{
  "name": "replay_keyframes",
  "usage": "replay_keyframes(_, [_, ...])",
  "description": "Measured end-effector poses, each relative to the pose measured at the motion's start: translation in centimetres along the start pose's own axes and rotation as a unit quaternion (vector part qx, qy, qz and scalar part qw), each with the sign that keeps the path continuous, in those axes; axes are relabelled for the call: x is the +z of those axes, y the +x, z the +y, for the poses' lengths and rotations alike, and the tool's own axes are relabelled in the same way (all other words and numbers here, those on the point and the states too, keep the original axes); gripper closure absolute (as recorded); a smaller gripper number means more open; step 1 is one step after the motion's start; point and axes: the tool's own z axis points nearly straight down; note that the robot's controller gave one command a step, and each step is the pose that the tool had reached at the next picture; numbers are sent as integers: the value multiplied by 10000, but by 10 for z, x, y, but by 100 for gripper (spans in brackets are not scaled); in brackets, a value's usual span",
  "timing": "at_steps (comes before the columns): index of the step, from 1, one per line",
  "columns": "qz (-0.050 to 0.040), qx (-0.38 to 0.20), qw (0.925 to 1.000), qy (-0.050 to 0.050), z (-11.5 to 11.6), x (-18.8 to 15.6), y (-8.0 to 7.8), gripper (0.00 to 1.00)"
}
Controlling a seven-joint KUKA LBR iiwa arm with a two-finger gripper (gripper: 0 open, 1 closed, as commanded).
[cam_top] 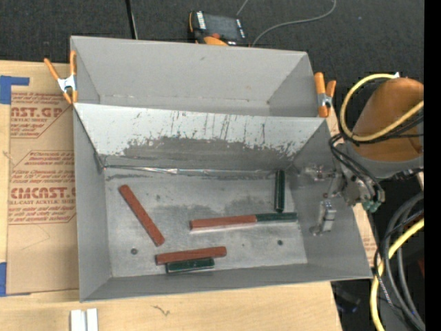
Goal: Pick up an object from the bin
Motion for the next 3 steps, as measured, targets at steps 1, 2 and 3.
replay_keyframes(1, [29,-686,9976,-26,81,94,-11,0])
replay_keyframes(2, [3,-661,9978,-6,77,89,-12,100])
replay_keyframes(3, [-44,-2598,9656,3,121,-89,-64,100])
